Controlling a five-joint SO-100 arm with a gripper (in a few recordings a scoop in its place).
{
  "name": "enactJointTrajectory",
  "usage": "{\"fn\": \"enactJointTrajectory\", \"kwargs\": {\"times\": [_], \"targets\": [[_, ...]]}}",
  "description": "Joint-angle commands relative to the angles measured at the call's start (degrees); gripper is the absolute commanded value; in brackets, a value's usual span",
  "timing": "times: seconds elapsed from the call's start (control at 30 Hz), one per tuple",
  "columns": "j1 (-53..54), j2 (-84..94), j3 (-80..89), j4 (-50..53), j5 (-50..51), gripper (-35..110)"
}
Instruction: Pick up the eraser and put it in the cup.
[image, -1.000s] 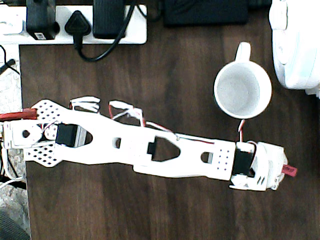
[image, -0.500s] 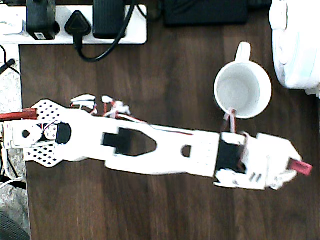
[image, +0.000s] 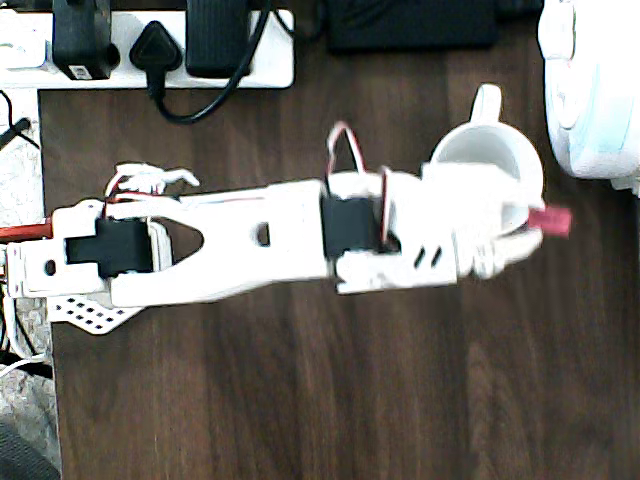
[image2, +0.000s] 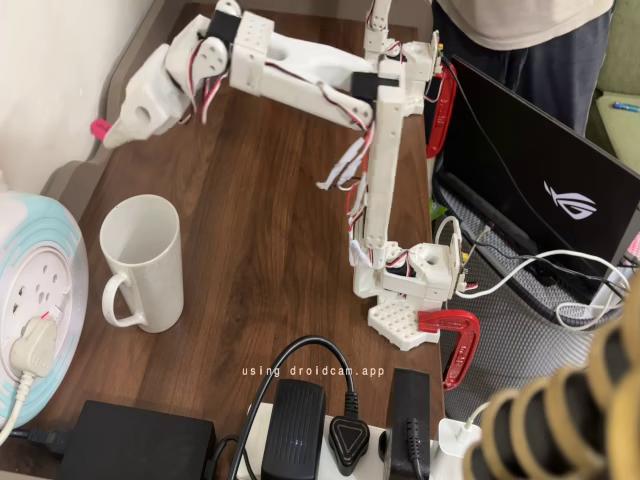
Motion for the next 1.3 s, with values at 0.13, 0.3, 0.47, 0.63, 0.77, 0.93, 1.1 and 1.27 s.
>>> {"fn": "enactJointTrajectory", "kwargs": {"times": [0.13, 0.3, 0.47, 0.63, 0.77, 0.93, 1.1, 1.27], "targets": [[-4.3, 5.0, 7.2, 1.1, 0.7, 0], [-6.1, 3.3, 9.0, 0.6, 1.3, 0], [-6.7, 0.6, 9.0, 0.4, 1.7, 0], [-6.8, -0.9, 9.1, -0.2, 2.2, 0], [-6.5, -1.2, 9.1, -0.2, 2.2, 17], [-6.5, 0.7, 9.1, -0.1, 2.0, 0], [-5.5, 24.2, 23.6, -1.8, 3.3, 0], [-1.8, 51.2, 47.7, -5.6, -2.1, 0]]}}
